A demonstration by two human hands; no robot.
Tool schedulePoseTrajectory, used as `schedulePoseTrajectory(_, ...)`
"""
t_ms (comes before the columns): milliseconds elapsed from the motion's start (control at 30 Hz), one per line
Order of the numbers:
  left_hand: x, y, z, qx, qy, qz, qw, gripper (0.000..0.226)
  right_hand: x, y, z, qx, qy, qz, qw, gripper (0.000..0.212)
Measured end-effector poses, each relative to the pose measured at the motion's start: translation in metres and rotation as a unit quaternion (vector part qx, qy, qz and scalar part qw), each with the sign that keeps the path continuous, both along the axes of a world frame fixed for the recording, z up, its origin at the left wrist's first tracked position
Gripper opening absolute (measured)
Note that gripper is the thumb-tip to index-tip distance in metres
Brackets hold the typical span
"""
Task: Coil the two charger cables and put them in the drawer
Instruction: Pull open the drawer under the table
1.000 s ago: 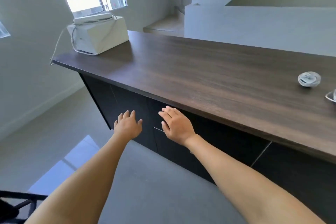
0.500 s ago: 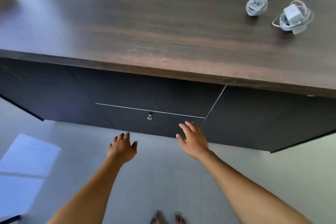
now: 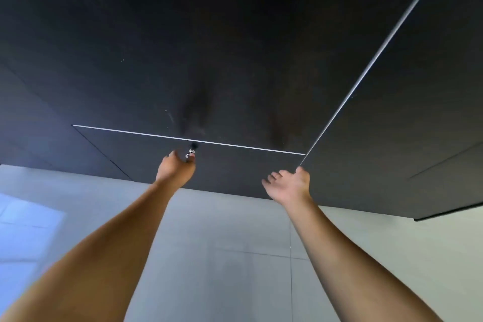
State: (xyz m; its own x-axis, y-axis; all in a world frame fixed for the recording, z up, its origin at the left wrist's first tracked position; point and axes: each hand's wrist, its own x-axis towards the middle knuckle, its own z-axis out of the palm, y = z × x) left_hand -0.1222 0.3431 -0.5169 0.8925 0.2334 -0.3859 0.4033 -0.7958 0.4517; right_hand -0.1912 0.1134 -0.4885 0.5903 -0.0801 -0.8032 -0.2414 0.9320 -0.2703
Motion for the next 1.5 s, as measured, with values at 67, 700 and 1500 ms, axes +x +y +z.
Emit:
schedulePoseTrajectory(67, 0.017, -0.004, -0.008, -0.017, 0.001, 0.003, 1.000, 0.037, 0.016, -0.003, -0.007, 0.017, -0.017, -0.028, 0.999, 0.063)
schedulePoseTrajectory(700, 0.001, -0.007, -0.048, 0.071, -0.048, -0.029, 0.996, 0.036, 0.015, 0.006, -0.006, 0.030, 0.007, -0.114, 0.993, 0.061)
schedulePoseTrajectory(1500, -0.101, 0.004, -0.002, 0.207, 0.044, -0.326, 0.921, 0.072, -0.096, 0.033, -0.022, -0.715, 0.074, 0.619, 0.317, 0.069)
